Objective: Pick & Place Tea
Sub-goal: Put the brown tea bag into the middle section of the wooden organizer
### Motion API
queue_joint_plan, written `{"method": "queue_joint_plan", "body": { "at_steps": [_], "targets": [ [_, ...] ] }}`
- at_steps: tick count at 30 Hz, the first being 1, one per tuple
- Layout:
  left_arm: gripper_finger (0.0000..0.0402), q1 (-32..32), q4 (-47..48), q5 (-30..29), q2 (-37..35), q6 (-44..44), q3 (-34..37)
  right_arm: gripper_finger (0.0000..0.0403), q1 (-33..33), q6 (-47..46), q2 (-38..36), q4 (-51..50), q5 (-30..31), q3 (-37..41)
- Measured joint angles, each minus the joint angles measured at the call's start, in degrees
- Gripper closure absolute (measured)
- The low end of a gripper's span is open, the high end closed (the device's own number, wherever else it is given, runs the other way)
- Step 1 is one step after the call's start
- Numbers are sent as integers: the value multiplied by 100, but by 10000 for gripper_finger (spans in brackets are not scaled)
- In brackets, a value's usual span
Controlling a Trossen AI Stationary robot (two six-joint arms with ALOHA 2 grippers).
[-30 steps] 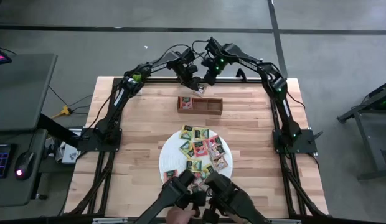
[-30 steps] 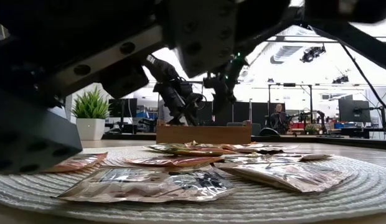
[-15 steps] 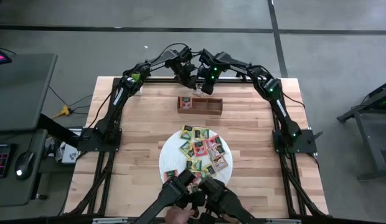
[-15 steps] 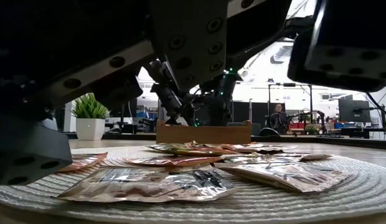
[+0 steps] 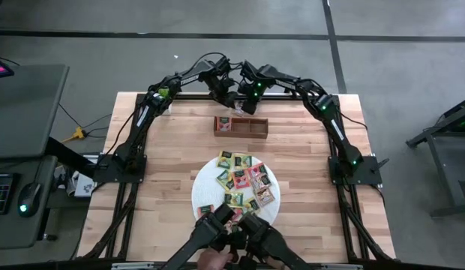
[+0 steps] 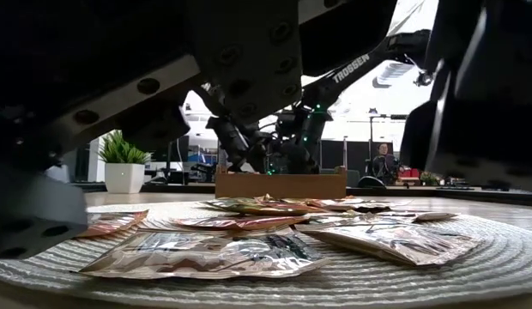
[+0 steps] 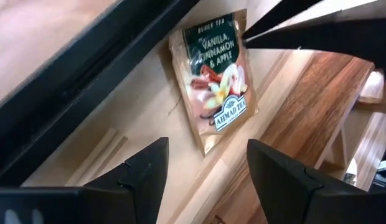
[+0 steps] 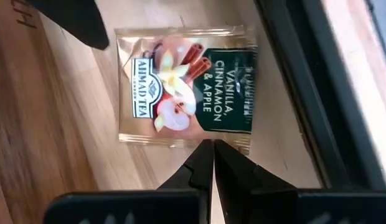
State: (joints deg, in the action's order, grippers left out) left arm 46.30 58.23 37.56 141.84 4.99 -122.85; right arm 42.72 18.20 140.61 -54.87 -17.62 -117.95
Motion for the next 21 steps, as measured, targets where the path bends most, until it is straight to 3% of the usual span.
{"method": "queue_joint_plan", "body": {
  "at_steps": [9,21],
  "targets": [
    [188,0,43,-61,0,-206,0,391,-13,26,31,222,-342,0],
    [188,-2,68,46,-2,-338,0,391,-28,137,31,290,-345,0]
  ]
}}
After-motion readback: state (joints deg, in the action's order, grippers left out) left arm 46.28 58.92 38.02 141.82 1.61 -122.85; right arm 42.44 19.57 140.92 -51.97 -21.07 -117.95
